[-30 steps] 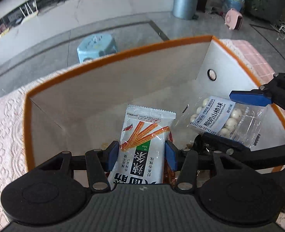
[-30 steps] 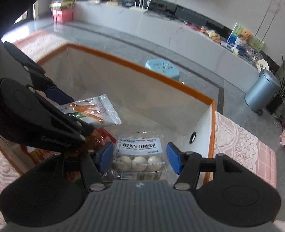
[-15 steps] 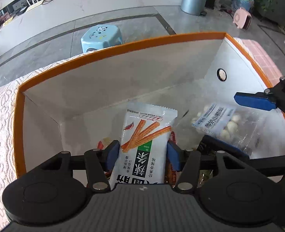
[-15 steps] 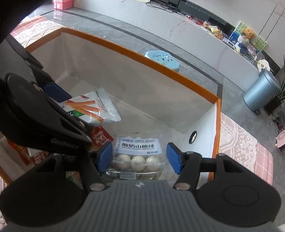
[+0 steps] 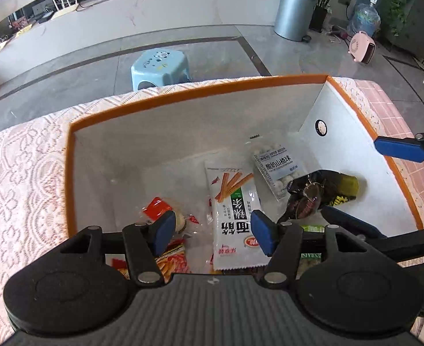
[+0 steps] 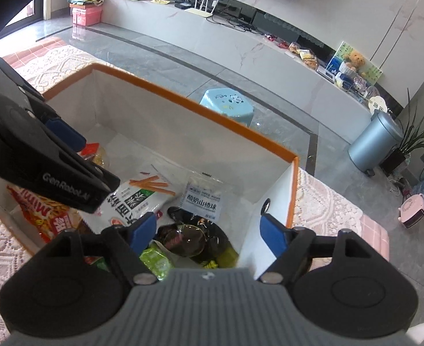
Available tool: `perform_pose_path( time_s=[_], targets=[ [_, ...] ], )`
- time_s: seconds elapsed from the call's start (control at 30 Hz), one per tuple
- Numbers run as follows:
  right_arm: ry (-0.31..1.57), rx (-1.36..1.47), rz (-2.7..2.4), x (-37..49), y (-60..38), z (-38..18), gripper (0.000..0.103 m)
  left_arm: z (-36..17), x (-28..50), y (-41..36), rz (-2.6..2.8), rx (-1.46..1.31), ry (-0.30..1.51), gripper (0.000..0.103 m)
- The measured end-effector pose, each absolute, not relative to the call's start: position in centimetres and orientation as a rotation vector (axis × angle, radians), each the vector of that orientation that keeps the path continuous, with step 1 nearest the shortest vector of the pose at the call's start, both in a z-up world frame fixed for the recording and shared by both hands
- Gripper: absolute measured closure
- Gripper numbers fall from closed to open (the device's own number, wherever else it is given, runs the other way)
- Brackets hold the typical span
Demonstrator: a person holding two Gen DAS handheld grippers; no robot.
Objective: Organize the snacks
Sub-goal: 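Withdraw both tools from the box toward the peanut and red packs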
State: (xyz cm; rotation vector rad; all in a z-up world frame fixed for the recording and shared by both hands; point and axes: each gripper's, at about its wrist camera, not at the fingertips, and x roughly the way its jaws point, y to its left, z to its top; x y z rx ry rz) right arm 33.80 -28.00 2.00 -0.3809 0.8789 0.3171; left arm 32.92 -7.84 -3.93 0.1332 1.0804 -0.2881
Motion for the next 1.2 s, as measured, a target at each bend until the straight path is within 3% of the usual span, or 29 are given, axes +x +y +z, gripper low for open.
perform_pose_path(
  time_s=[0.47, 0.73, 0.83, 1.2],
  targets=[
    [0.796, -0.275, 0.310, 26.8, -29.8, 9.4, 0.016, 2.6, 25.1, -6.9, -0.344, 0.141, 0.914, 0.032],
    [0.745, -0.092, 0.238, 20.5, -32.8, 11.0, 0.016, 4.8, 17.7, -6.3, -0.466, 0.092, 0.784, 0.024],
    [0.716, -0.023, 0.197, 17.9, -34.0, 10.6, 0.016, 4.3, 15.4, -6.4, -0.508, 0.085, 0.761, 0.018],
    [0.706, 0.155, 0.049, 9.7, -35.7, 4.1, 0.016, -2.5, 10.8, -8.8, -0.575, 0.148, 0.765, 0.017]
  ],
)
